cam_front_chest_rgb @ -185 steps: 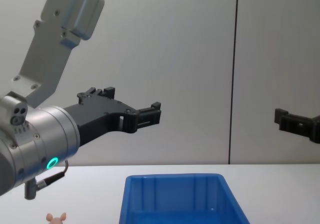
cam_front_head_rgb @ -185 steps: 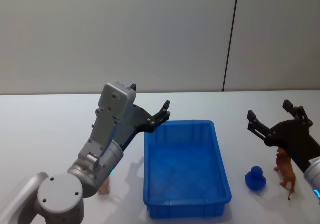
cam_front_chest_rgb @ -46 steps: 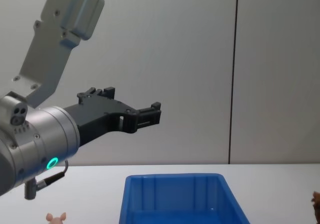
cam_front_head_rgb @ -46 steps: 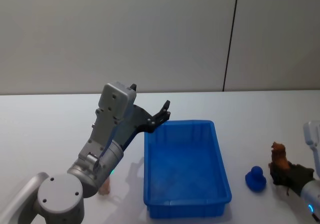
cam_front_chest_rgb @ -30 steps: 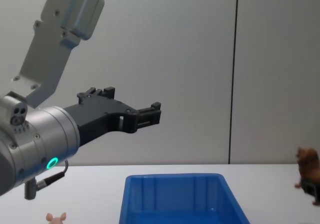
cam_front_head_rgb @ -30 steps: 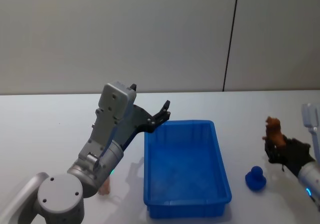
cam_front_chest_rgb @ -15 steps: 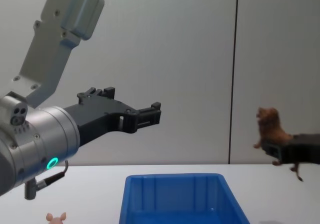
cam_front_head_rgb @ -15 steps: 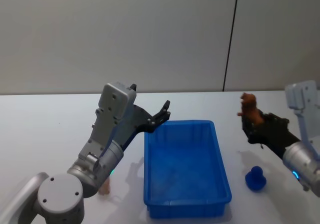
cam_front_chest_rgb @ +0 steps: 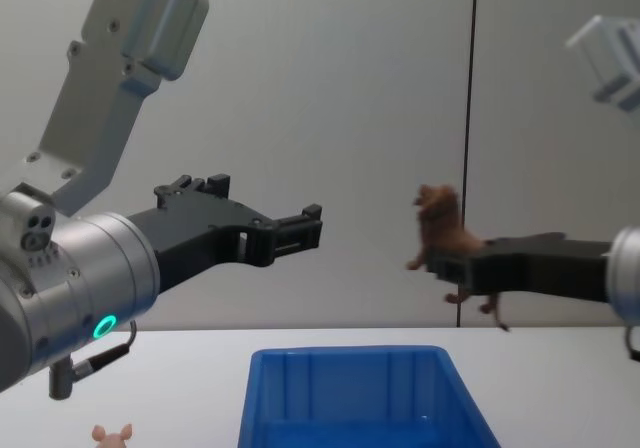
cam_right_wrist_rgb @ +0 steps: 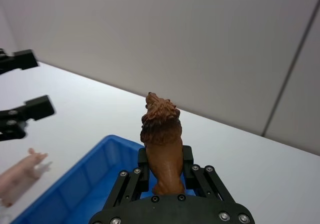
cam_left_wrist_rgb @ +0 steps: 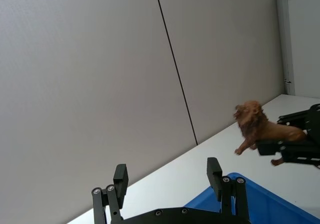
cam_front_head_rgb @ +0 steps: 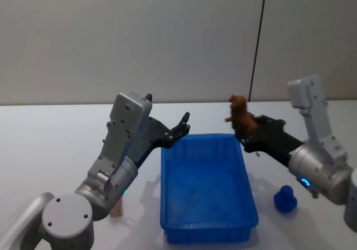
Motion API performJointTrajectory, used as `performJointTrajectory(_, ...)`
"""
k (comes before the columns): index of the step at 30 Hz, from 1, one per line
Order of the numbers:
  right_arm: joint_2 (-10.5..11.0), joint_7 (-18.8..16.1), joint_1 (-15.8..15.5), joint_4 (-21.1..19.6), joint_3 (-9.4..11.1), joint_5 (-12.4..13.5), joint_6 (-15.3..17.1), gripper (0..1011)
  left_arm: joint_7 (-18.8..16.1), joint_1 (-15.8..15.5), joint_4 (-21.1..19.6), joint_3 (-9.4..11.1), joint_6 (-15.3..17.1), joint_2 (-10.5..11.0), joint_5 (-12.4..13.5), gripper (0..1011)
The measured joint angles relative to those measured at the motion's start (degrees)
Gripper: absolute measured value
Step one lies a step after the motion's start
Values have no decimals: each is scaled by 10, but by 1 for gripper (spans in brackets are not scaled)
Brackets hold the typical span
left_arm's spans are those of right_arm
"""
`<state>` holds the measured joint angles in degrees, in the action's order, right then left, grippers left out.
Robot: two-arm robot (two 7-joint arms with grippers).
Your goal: Pick up the two dolls from the table and place them into the box.
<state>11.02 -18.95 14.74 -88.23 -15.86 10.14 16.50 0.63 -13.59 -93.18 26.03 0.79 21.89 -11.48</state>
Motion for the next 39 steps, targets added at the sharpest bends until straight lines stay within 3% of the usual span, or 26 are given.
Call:
performJointTrajectory(12,-36,-90,60,67,-23,0,46,383,0,0,0,0,0,0,0,1001)
performJointTrajectory(23,-58,-130,95,115,-36,-6,74,733,0,0,0,0,0,0,0,1001)
performJointTrajectory(32,-63,-142,106,128,-39,-8,82,986,0,0,0,0,0,0,0,1001)
performJointTrajectory(39,-48,-132,95,108,-31,-16,76,1001,0,0,0,0,0,0,0,1001)
